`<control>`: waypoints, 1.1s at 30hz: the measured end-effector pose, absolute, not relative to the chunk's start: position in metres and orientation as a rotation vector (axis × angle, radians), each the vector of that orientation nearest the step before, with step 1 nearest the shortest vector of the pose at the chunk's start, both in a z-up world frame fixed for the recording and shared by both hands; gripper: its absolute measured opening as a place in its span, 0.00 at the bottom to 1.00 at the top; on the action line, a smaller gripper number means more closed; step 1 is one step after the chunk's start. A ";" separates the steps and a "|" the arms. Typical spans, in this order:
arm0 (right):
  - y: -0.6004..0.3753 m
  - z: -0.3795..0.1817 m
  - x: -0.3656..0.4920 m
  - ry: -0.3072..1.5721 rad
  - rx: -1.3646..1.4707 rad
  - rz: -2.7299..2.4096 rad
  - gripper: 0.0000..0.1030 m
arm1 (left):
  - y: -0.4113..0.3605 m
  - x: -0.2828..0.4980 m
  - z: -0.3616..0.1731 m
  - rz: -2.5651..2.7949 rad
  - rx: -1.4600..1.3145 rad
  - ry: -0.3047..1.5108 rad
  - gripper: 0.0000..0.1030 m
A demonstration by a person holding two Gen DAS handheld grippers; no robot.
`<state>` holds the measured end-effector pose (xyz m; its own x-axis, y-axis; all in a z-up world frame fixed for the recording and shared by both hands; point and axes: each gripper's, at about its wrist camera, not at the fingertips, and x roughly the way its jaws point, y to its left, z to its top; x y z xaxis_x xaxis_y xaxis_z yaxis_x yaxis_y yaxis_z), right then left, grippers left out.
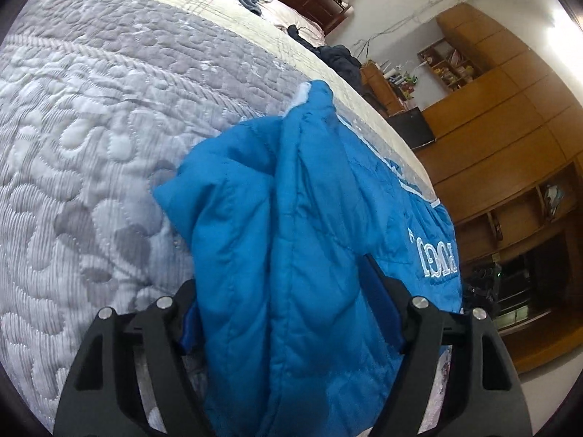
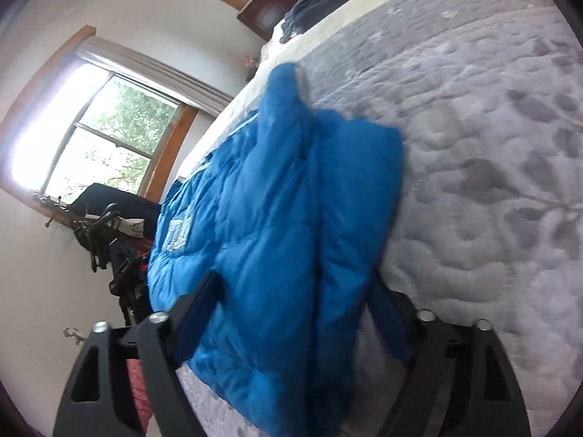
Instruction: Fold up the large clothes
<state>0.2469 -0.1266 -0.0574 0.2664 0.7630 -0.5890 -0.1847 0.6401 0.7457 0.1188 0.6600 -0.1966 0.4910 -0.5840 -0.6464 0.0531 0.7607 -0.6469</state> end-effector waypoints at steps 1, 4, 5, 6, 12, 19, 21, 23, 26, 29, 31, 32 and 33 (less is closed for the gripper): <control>-0.124 -0.059 0.246 1.133 0.616 0.698 0.71 | 0.658 0.119 -0.196 -0.414 -0.610 0.992 0.66; -0.116 -0.059 0.249 1.130 0.607 0.688 0.71 | 0.654 0.122 -0.196 -0.397 -0.618 0.994 0.65; -0.115 -0.059 0.248 1.132 0.612 0.687 0.71 | 0.652 0.122 -0.196 -0.395 -0.615 0.993 0.65; -0.114 -0.059 0.249 1.133 0.612 0.686 0.71 | 0.651 0.122 -0.196 -0.394 -0.613 0.991 0.65; -0.115 -0.059 0.248 1.132 0.614 0.686 0.69 | 0.650 0.121 -0.196 -0.390 -0.615 0.989 0.64; -0.117 -0.057 0.245 1.111 0.608 0.684 0.55 | 0.652 0.112 -0.197 -0.370 -0.601 0.967 0.52; -0.117 -0.055 0.244 1.101 0.605 0.687 0.50 | 0.650 0.110 -0.195 -0.361 -0.592 0.956 0.48; -0.118 -0.050 0.241 1.088 0.596 0.687 0.46 | 0.650 0.108 -0.193 -0.353 -0.581 0.947 0.43; -0.117 -0.045 0.238 1.081 0.597 0.685 0.41 | 0.650 0.104 -0.187 -0.342 -0.559 0.931 0.36; -0.118 -0.038 0.237 1.071 0.609 0.686 0.37 | 0.652 0.098 -0.180 -0.346 -0.553 0.915 0.31; -0.119 -0.032 0.234 1.066 0.606 0.689 0.35 | 0.654 0.096 -0.176 -0.353 -0.559 0.911 0.27; -0.119 -0.027 0.232 1.062 0.601 0.691 0.34 | 0.654 0.092 -0.172 -0.360 -0.558 0.907 0.26; -0.119 -0.023 0.229 1.060 0.595 0.693 0.33 | 0.654 0.089 -0.171 -0.363 -0.554 0.905 0.25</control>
<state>0.2289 -0.1188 -0.0235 0.3207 0.7548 -0.5722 -0.2207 0.6470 0.7298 0.0895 0.6540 -0.1709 0.5726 -0.5174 -0.6360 0.0662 0.8024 -0.5931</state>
